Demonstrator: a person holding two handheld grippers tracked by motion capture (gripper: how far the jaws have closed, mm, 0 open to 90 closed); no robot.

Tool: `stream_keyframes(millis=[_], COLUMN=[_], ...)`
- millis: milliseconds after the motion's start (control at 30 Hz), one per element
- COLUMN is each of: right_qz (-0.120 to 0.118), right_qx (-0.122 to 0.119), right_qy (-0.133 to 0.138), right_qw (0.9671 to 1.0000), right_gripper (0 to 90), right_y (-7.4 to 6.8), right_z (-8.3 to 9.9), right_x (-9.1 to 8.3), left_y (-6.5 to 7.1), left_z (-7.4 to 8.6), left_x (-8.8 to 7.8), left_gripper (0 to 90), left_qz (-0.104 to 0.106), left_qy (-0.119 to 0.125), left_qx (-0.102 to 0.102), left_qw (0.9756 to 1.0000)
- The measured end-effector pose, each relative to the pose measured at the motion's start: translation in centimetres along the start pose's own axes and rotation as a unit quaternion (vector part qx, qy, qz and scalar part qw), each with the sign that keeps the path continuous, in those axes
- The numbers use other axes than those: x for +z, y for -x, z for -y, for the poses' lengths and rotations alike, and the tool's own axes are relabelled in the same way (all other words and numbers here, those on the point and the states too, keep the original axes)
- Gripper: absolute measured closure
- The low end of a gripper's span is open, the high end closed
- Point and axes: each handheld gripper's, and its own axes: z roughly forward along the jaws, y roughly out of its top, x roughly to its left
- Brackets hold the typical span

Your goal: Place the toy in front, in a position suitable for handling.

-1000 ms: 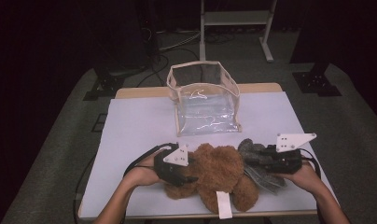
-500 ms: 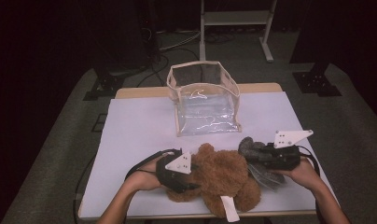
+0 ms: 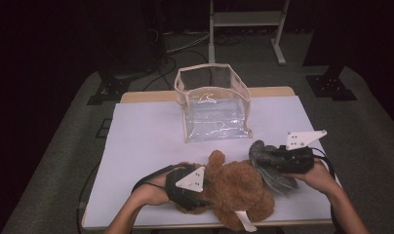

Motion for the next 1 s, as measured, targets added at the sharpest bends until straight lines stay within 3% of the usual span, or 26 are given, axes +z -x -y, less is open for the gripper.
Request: stream_keyframes(millis=[133,267,400,533,633,733,867,1000], right_qz=[-0.016,-0.003,-0.001,-0.016,-0.025,-0.009,-0.011,-0.035], right_qx=[0.004,0.016,0.0,-0.014,0.003,0.018,0.0,-0.025], right_qy=[-0.015,-0.027,-0.018,-0.022,-0.024,-0.032,-0.028,-0.02], right_qw=[0.9998,0.9995,0.9998,0.9995,0.9994,0.9993,0.9995,0.9989], right_gripper=[70.2,70.2,70.2,70.1,70.2,70.2,70.2,69.8], right_y=[-0.1,0.3,-0.2,-0.5,-0.2,0.4,0.2,-0.3], right_z=[0.7,1.7,0.4,-0.4,0.7,1.4,-0.1,-2.4], right_x=[1.1,-0.1,-0.7,0.6,0.8,-0.1,-0.4,1.1], left_y=[0.2,0.4,0.5,0.6,0.7,0.8,0.9,1.1], left_z=[0.2,-0.1,-0.5,-0.6,-0.6,-0.6,-0.7,-0.7], left_x=[0.0,0.2,0.5,0.4,0.4,0.5,0.6,0.7], left_gripper=[43.3,43.3,43.3,43.2,43.1,43.1,43.1,43.0], left_qz=[0.001,-0.001,0.01,0.012,0.013,0.012,0.008,0.009], left_qy=[0.008,0.003,-0.004,-0.012,-0.009,-0.012,-0.009,-0.009], left_qx=[-0.003,0.003,0.011,0.015,0.015,0.021,0.019,0.02], left_qw=[1.0,1.0,0.9999,0.9997,0.9998,0.9996,0.9997,0.9997])
